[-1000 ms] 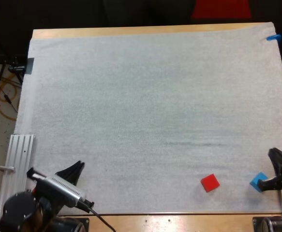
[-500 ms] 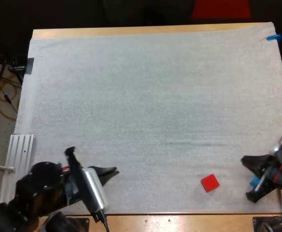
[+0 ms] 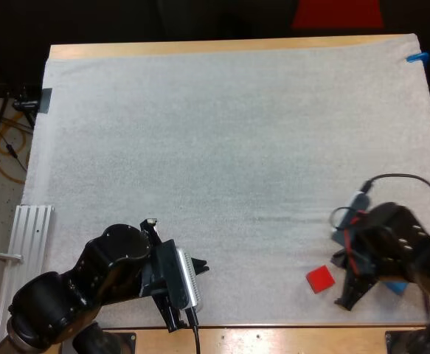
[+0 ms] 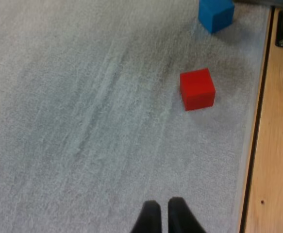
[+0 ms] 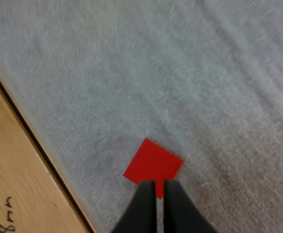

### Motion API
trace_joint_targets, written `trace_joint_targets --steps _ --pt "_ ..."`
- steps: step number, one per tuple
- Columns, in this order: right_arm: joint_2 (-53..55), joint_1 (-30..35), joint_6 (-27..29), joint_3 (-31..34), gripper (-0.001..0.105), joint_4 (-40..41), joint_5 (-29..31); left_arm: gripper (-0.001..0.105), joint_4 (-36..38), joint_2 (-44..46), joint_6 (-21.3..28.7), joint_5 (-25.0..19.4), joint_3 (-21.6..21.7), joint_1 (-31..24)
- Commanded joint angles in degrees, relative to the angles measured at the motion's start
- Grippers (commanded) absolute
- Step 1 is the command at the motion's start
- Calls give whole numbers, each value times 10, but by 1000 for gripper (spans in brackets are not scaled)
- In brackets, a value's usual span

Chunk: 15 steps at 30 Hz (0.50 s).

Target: Stack red cube on blue cube

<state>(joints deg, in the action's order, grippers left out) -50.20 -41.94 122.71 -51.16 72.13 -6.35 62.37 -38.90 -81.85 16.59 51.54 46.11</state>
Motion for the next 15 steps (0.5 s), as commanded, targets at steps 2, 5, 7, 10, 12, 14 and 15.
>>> trace_joint_targets --steps 2,5,7,10,12,14,15 --pt "-20 -7 3 3 0 2 17 0 -8 3 6 4 3 4" --pt "-53 -9 2 10 12 2 30 0 -3 3 6 4 3 4" --pt "-66 -9 0 10 29 2 30 0 -1 3 6 4 3 4" --pt "-82 -9 -13 10 66 -2 27 0 -1 3 6 4 3 4" --pt "-94 -9 -30 12 77 -10 26 0 -1 3 6 4 3 4" --pt "-108 -9 -58 18 78 -26 26 0 -1 3 6 4 3 4" --pt "-113 -9 -67 21 78 -29 26 0 -1 3 6 4 3 4"
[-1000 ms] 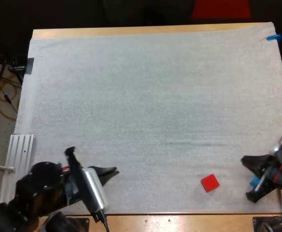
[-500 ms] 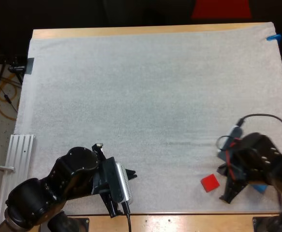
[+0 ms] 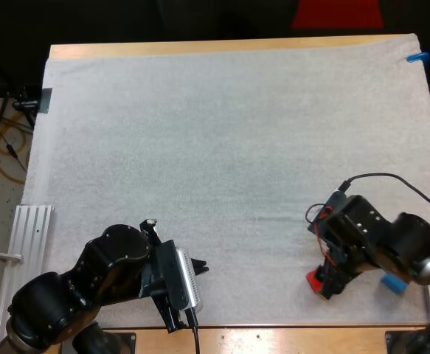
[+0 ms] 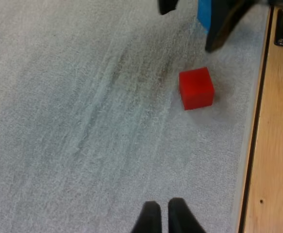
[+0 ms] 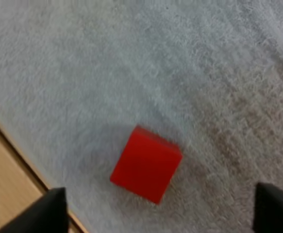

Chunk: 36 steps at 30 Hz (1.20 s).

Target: Stack red cube on blue cube

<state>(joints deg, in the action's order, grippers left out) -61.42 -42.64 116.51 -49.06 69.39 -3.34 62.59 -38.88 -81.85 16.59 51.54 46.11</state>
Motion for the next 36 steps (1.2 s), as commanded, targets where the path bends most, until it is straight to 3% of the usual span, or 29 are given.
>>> trace_joint_targets --steps 1,9,11,13,17,27,30,35,36 --pt "-8 -2 -22 5 78 -6 -4 0 -3 3 6 4 3 4" --pt "-35 -2 -144 80 77 -59 -7 0 -3 3 6 4 3 4" --pt "-35 -2 -173 100 71 -87 -8 0 -3 3 6 4 3 4" --pt "-35 -2 -176 109 66 -106 -14 0 -3 3 6 4 3 4" --pt "-35 -2 -193 129 67 -151 -20 0 -3 3 6 12 3 4" --pt "-113 -2 -218 134 65 -166 -20 0 -3 3 6 12 3 4" --pt "-131 -2 -218 134 55 -168 -20 0 -3 3 6 12 3 4" --pt "-133 -2 -215 129 17 -175 -20 0 -3 3 6 12 3 4" --pt "-133 -2 -215 127 14 -173 -20 0 -3 3 6 12 3 4"
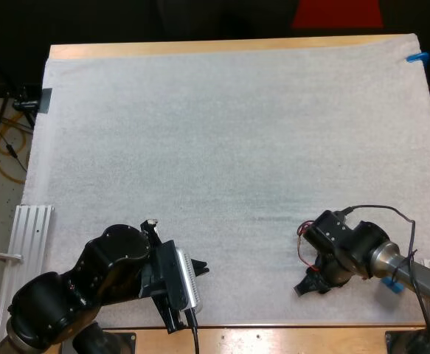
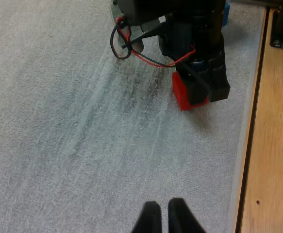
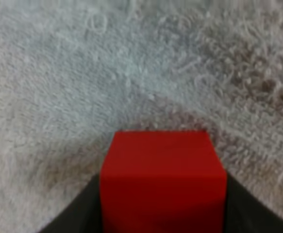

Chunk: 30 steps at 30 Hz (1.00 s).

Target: Stack red cube on blue cube

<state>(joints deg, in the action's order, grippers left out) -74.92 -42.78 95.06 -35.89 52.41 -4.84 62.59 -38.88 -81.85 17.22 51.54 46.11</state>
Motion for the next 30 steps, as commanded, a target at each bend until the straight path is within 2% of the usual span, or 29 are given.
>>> trace_joint_targets --steps 1,4,8,16,21,23,30 --pt "5 -1 -1 -11 8 5 -5 0 -3 3 6 6 3 4" --pt "21 -1 4 -45 4 50 3 0 1 3 6 6 3 4" --pt "66 -1 12 -94 4 122 52 0 2 3 6 6 3 4" --pt "165 13 -14 -101 4 201 90 0 2 3 6 6 3 4" --pt "216 78 -11 -91 4 227 94 0 2 3 6 6 3 4" --pt "230 130 12 -91 4 241 94 0 2 3 6 6 3 4" --pt "238 245 71 -77 4 260 88 0 2 3 6 6 3 4"
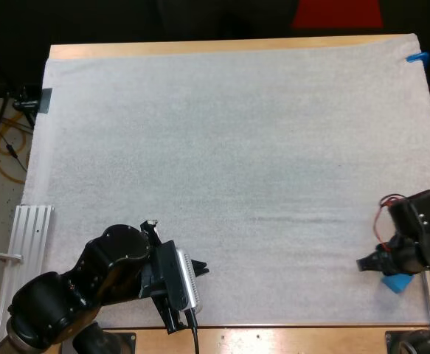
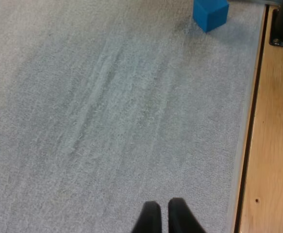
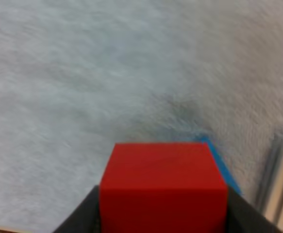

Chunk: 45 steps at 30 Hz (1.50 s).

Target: Stack red cube on blue cube

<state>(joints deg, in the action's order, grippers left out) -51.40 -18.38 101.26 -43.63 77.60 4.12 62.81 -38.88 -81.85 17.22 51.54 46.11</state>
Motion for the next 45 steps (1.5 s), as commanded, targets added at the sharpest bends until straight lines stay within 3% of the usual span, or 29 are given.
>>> trace_joint_targets --steps 1,8,11,24,27,32,35,45 --pt "6 22 19 12 4 6 -5 0 1 3 6 6 3 4" --pt "30 103 38 81 4 -25 -16 0 3 3 6 6 3 4" --pt "29 103 40 106 4 -47 -14 0 3 3 6 6 3 4" --pt "25 103 36 103 4 -59 0 0 3 3 6 6 3 4" --pt "25 103 36 103 14 -58 0 0 3 3 6 6 3 4" --pt "25 103 36 103 49 -58 0 0 3 3 6 6 3 4" --pt "25 103 36 103 54 -58 0 0 3 3 6 6 3 4" --pt "25 103 36 102 54 -59 0 0 3 3 6 6 3 4"
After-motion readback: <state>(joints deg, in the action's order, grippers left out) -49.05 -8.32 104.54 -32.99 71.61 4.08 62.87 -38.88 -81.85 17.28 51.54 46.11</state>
